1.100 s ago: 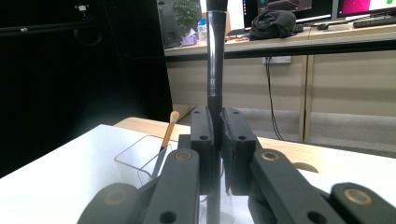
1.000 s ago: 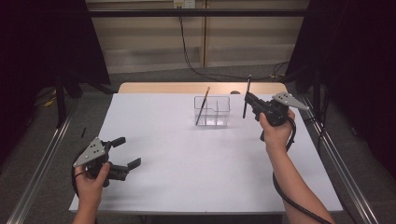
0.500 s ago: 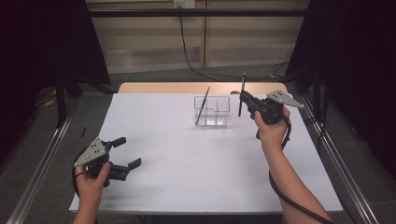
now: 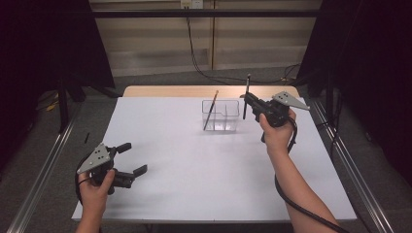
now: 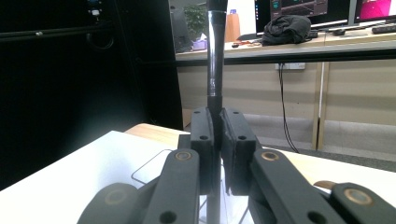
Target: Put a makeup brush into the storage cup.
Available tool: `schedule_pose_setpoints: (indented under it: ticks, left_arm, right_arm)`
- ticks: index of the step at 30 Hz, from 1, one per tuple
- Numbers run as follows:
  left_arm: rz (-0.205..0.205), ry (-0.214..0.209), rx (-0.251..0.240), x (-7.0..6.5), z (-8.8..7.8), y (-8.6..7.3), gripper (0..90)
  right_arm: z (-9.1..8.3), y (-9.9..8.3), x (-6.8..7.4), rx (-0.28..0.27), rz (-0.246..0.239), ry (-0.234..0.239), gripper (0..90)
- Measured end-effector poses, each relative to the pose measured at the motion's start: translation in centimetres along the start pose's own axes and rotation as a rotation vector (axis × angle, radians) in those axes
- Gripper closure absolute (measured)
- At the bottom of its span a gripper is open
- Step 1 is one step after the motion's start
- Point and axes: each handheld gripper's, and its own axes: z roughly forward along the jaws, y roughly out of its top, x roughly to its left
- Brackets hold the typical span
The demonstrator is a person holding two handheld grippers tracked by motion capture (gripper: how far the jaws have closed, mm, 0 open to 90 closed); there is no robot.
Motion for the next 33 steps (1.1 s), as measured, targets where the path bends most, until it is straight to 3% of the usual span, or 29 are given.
schedule_pose_setpoints:
  ticks: [15,33]
  left_arm:
    - [-0.001,-0.004,-0.002,-0.1,0.0,-0.1,0.0]
    - [0.002,-0.01,-0.001,-0.1,0.0,-0.1,0.0]
  right_arm:
    - [1.4,0.3,1.3,-0.002,-0.002,0.023,84.7]
    - [3.0,0.3,1.9,-0.011,-0.019,0.036,84.7]
